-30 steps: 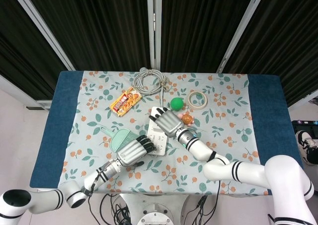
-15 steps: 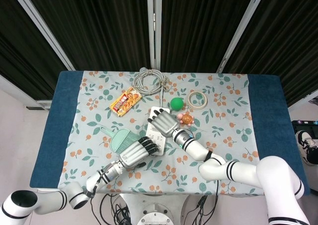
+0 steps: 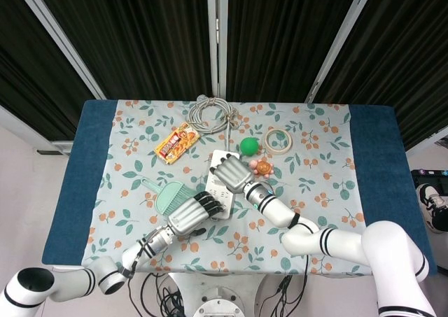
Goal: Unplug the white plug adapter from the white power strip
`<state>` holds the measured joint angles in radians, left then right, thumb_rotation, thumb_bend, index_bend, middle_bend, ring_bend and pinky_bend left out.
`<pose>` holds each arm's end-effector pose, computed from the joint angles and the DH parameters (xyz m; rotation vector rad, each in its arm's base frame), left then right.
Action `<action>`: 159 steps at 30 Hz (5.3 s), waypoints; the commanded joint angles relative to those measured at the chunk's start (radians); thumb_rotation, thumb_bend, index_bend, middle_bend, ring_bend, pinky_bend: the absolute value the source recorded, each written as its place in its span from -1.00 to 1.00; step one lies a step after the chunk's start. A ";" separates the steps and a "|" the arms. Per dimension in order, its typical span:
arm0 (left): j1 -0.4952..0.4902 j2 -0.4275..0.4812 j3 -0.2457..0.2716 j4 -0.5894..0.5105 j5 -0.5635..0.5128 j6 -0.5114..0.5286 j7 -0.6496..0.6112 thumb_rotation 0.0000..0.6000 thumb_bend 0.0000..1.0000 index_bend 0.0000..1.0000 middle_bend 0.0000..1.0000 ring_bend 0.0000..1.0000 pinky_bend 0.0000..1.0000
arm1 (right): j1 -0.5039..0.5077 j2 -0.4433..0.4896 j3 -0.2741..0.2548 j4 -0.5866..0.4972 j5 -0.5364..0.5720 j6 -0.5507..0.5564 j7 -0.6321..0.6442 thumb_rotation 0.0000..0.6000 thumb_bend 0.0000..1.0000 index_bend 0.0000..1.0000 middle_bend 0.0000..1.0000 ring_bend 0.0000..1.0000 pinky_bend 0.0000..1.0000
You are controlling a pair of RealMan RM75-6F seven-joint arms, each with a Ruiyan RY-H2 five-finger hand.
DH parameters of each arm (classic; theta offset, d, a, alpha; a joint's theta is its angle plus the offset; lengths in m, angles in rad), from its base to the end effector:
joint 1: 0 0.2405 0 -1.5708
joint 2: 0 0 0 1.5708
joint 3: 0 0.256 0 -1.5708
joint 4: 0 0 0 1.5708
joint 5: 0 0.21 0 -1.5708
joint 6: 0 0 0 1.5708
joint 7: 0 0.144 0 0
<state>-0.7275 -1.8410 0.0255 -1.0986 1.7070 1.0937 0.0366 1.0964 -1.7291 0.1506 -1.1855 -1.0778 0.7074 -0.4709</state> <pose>-0.1323 0.2788 -0.1049 -2.2611 -0.6295 -1.1727 -0.0594 -0.3858 -0.0858 2.2342 -0.5566 0.7670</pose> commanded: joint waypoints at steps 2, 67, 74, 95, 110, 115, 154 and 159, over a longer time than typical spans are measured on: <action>0.001 -0.001 0.003 0.000 -0.005 -0.001 -0.004 1.00 -0.62 -0.51 -0.53 -0.58 -0.58 | -0.007 0.004 0.001 -0.008 -0.015 0.006 0.019 1.00 -0.31 0.43 0.26 -0.22 -0.29; -0.041 -0.001 -0.007 -0.007 -0.084 -0.089 -0.058 1.00 -0.62 -0.51 -0.53 -0.58 -0.58 | -0.106 0.053 0.000 -0.021 -0.210 0.091 0.208 1.00 -0.20 0.92 0.50 -0.06 -0.23; -0.042 0.000 -0.007 -0.008 -0.085 -0.087 -0.055 1.00 -0.62 -0.51 -0.53 -0.58 -0.58 | -0.092 0.039 0.013 -0.011 -0.212 0.081 0.204 1.00 -0.20 0.92 0.50 -0.05 -0.23; -0.044 0.005 -0.008 -0.016 -0.094 -0.095 -0.050 1.00 -0.62 -0.51 -0.53 -0.58 -0.58 | -0.129 0.072 0.005 -0.043 -0.211 0.114 0.207 1.00 -0.19 0.94 0.51 -0.04 -0.23; -0.052 0.009 -0.019 -0.032 -0.094 -0.088 -0.039 1.00 -0.63 -0.51 -0.53 -0.58 -0.58 | -0.154 0.131 0.028 -0.107 -0.247 0.180 0.237 1.00 -0.19 0.94 0.51 -0.04 -0.23; -0.045 0.036 -0.029 -0.077 -0.085 -0.047 -0.029 1.00 -0.63 -0.51 -0.53 -0.58 -0.58 | -0.196 0.209 0.018 -0.188 -0.228 0.198 0.227 1.00 -0.19 0.93 0.50 -0.04 -0.23; 0.348 0.514 -0.120 -0.423 -0.342 0.353 0.047 1.00 -0.69 -0.52 -0.53 -0.58 -0.60 | -0.434 0.525 -0.088 -0.474 -0.139 0.280 0.282 1.00 -0.67 -1.00 -0.68 -0.97 -0.83; 0.428 0.595 -0.099 -0.447 -0.392 0.399 0.146 1.00 -0.69 -0.52 -0.53 -0.59 -0.68 | -0.590 0.527 -0.103 -0.536 -0.155 0.601 0.101 1.00 -0.64 -1.00 -0.62 -0.97 -0.83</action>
<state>-0.3370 -1.2751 -0.0847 -1.5324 1.3408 1.4651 0.1325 0.6315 -1.2205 0.0612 -1.6593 -1.2205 1.0931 -0.2313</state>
